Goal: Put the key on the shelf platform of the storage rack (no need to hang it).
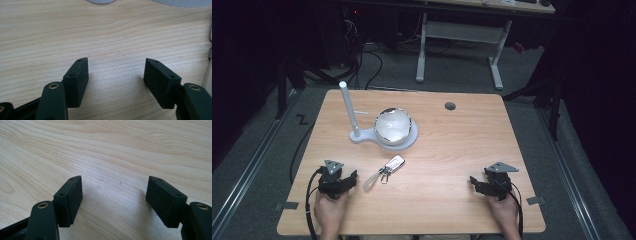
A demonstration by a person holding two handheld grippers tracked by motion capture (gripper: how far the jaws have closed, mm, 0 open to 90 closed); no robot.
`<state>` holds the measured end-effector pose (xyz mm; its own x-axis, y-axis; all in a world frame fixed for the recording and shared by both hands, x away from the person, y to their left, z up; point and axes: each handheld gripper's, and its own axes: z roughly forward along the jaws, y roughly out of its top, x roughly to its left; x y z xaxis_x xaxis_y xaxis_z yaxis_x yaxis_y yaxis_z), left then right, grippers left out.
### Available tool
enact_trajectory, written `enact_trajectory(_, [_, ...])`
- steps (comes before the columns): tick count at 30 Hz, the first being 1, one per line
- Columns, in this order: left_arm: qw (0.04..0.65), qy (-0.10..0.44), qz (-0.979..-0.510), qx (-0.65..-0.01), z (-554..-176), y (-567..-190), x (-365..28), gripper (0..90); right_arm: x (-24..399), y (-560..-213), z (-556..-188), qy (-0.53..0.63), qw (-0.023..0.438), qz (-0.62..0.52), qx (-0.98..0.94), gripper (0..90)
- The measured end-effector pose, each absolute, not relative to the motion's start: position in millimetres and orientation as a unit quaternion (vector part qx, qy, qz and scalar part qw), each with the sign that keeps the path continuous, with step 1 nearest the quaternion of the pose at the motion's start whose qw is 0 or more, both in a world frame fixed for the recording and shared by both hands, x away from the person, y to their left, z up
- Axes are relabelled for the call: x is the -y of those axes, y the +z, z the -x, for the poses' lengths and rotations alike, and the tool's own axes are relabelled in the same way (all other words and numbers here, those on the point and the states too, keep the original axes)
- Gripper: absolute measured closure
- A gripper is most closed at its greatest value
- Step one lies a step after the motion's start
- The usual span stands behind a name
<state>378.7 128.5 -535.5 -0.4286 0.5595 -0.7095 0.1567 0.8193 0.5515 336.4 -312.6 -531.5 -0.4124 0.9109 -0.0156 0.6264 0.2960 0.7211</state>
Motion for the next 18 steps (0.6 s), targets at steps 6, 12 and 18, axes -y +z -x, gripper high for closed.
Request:
enact_trajectory(6, [0.487,0.209,-0.220,-0.819,-378.4,-535.8,-128.1,36.4,312.6,-531.5,-336.3,0.325,0.218,-0.496,-0.775,29.9])
enact_trajectory(12, [0.487,0.208,-0.223,-0.818,-378.0,-535.9,-128.0,35.5,312.5,-531.5,-336.4,0.325,0.219,-0.497,-0.774,29.9])
enact_trajectory(18, [0.486,0.206,-0.221,-0.820,-375.7,-535.6,-126.2,34.5,313.0,-531.5,-336.5,0.324,0.220,-0.500,-0.772,30.0])
